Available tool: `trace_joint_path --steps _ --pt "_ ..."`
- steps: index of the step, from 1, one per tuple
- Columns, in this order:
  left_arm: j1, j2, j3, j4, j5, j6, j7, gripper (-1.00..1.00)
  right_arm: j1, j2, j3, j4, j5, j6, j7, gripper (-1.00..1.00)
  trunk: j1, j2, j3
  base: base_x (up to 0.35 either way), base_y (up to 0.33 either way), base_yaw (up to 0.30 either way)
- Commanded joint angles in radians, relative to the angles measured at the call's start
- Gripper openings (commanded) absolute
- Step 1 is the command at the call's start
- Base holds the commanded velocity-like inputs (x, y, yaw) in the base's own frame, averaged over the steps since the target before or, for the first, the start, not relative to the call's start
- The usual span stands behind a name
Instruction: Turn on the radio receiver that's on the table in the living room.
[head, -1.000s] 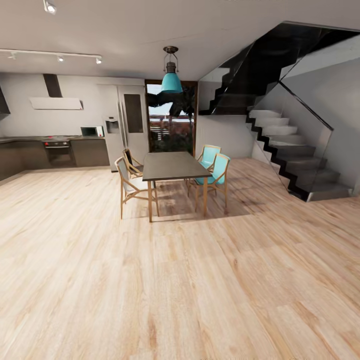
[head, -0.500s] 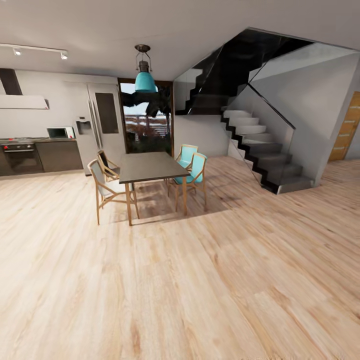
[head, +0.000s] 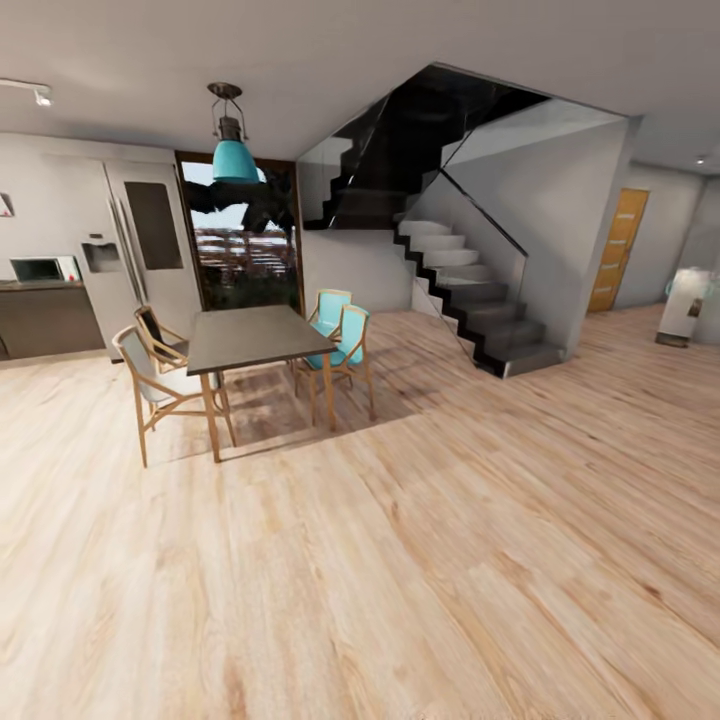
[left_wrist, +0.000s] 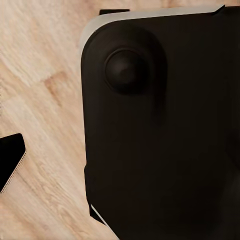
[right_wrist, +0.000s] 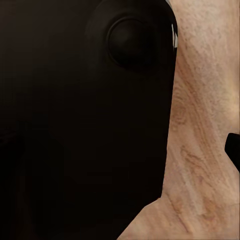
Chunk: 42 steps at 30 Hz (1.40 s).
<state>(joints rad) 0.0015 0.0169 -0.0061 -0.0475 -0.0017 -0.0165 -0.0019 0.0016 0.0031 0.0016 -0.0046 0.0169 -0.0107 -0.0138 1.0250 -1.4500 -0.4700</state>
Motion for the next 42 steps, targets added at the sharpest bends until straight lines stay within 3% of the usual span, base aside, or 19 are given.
trace_joint_path --steps 1,42 --pt "0.0 0.0 0.0 0.0 0.0 0.0 0.0 1.0 0.0 0.0 0.0 0.0 0.0 0.0 0.0 1.0 0.0 0.0 0.0 0.0 0.0 -0.294" --pt "0.0 0.0 0.0 0.0 0.0 0.0 0.0 1.0 0.0 0.0 0.0 0.0 0.0 0.0 0.0 1.0 0.0 0.0 0.0 0.0 0.0 -0.294"
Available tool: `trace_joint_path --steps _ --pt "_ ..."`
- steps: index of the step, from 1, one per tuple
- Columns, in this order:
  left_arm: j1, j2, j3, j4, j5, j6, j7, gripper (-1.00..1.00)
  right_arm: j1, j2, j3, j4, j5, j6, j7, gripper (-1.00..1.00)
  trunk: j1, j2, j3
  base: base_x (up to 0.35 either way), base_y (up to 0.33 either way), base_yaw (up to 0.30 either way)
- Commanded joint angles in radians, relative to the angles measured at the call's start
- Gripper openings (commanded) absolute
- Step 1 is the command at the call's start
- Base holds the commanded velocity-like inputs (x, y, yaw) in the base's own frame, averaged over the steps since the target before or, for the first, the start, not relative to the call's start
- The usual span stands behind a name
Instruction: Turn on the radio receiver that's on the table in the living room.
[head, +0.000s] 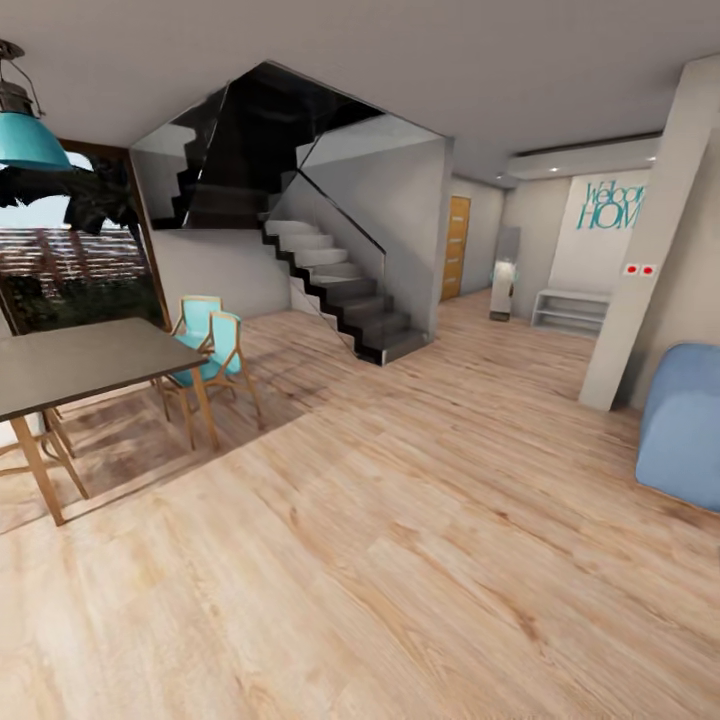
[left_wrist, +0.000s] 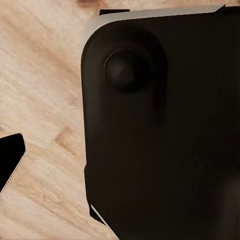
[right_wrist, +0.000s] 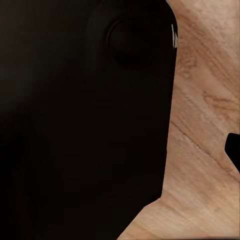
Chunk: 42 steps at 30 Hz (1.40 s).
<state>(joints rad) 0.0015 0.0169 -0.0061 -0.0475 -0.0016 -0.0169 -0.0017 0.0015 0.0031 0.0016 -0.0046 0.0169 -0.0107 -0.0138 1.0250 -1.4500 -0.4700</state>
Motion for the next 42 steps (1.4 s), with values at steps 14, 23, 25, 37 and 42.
trace_joint_path --steps 14,23,25,37,42 --pt "0.0 0.0 0.0 0.0 0.0 0.0 -0.001 1.0 0.0 0.0 0.0 0.0 0.0 0.0 0.0 1.0 0.0 0.0 0.0 0.0 0.0 -0.294" --pt "0.0 0.0 0.0 0.0 0.0 0.0 0.0 1.0 0.0 0.0 0.0 0.0 0.0 0.0 0.0 1.0 0.0 0.0 0.0 0.0 0.0 -0.294" --pt "0.0 0.0 0.0 0.0 0.0 0.0 0.0 1.0 0.0 0.0 0.0 0.0 0.0 0.0 0.0 1.0 0.0 0.0 0.0 0.0 0.0 -0.294" --pt "0.0 0.0 0.0 0.0 0.0 0.0 0.0 1.0 0.0 0.0 0.0 0.0 0.0 -0.001 0.0 1.0 0.0 0.0 0.0 0.0 0.0 -0.294" --pt "0.0 0.0 0.0 0.0 0.0 0.0 0.0 1.0 0.0 0.0 0.001 0.0 0.0 -0.001 0.0 1.0 0.0 0.0 0.0 0.0 0.0 -0.294"
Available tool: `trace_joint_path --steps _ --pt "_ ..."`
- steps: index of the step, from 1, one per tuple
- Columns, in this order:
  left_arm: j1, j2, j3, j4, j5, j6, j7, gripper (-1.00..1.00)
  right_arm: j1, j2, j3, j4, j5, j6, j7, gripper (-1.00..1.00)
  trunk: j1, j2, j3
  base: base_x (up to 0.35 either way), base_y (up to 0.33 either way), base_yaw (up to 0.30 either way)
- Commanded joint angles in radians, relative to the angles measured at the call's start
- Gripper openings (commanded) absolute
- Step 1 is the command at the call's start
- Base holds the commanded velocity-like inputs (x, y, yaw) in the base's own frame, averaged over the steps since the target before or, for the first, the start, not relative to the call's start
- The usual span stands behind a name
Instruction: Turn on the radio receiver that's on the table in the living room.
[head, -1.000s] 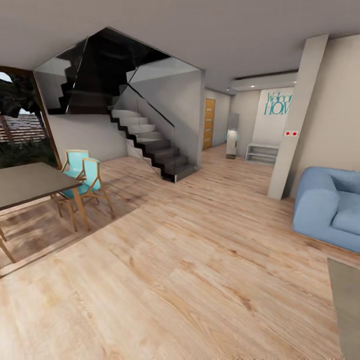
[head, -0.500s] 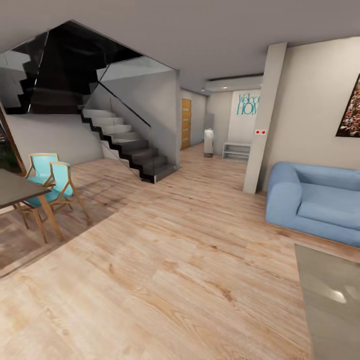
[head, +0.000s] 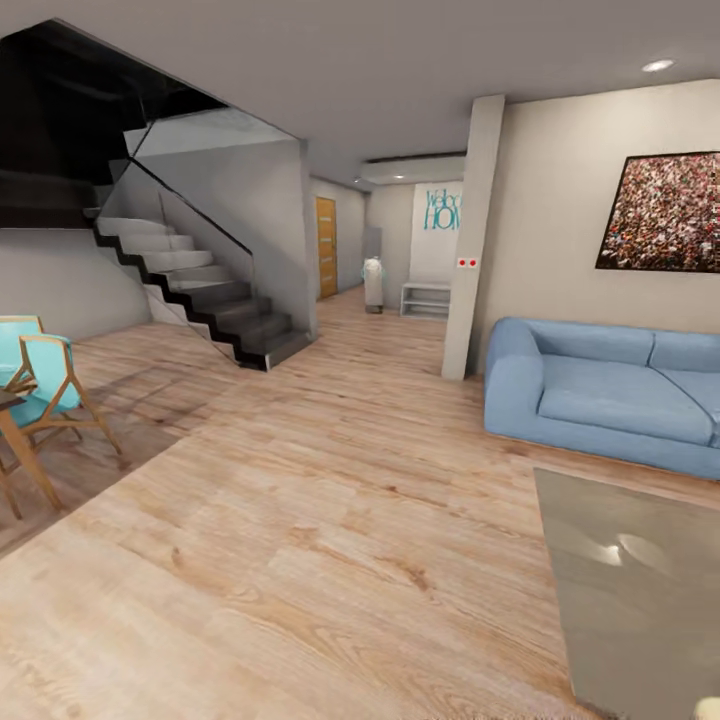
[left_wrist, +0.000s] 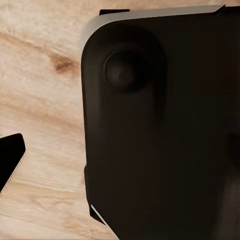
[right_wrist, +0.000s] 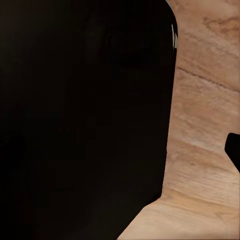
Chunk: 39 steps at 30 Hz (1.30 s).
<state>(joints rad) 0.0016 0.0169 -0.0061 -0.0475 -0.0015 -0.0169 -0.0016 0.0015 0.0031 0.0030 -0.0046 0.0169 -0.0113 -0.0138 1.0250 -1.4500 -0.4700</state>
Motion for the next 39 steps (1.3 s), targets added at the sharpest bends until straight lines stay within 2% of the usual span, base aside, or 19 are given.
trace_joint_path --steps 1,39 --pt "0.0 0.0 0.0 0.0 0.0 0.0 0.0 1.0 0.0 0.0 0.0 0.0 0.0 0.0 0.0 1.0 0.0 0.0 0.0 0.0 0.0 -0.294" --pt "0.0 -0.009 0.01 -0.023 0.004 0.001 -0.001 1.0 0.0 0.0 -0.001 0.0 -0.001 -0.001 0.0 1.0 0.0 0.0 0.0 0.0 0.0 -0.294"
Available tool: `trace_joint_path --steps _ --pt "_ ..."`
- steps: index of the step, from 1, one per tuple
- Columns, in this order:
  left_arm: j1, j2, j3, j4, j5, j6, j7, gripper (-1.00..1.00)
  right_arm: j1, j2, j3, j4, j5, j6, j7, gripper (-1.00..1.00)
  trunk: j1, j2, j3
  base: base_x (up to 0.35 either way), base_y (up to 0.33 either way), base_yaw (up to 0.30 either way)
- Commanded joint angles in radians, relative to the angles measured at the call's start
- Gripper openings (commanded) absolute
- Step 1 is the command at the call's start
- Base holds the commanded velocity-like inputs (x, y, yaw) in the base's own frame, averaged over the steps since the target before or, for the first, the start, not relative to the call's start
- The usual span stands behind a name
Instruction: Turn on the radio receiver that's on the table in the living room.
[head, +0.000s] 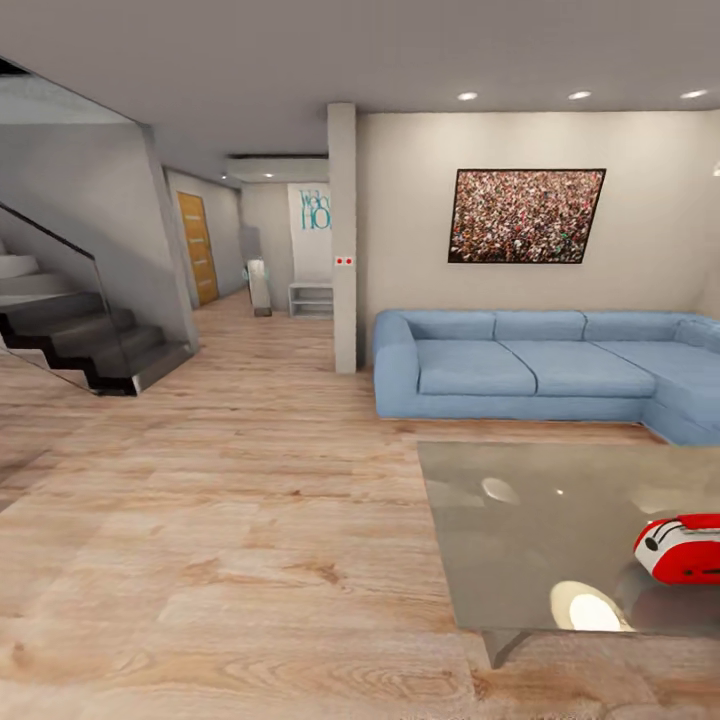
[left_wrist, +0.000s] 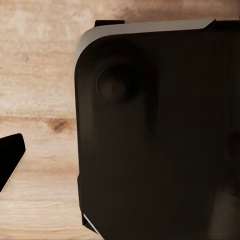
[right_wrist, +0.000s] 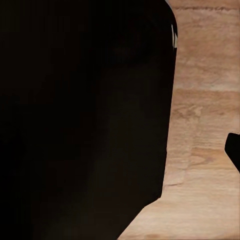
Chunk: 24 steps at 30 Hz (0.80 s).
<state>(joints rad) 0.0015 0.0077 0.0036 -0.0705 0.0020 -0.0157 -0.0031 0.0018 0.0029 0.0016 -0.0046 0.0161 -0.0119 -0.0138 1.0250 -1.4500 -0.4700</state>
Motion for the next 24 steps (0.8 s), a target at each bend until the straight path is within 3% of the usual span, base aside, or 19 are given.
trace_joint_path --steps 1,24 --pt "0.0 0.0 0.001 0.0 0.0 0.0 0.0 1.0 0.0 0.0 0.0 0.0 0.0 0.0 0.0 1.0 0.0 0.0 0.0 0.0 0.0 -0.294" --pt "0.0 -0.002 0.003 0.0 0.001 -0.003 0.0 1.0 0.0 0.0 0.0 0.0 -0.001 0.0 0.0 1.0 0.0 0.0 0.0 0.0 0.0 -0.294"
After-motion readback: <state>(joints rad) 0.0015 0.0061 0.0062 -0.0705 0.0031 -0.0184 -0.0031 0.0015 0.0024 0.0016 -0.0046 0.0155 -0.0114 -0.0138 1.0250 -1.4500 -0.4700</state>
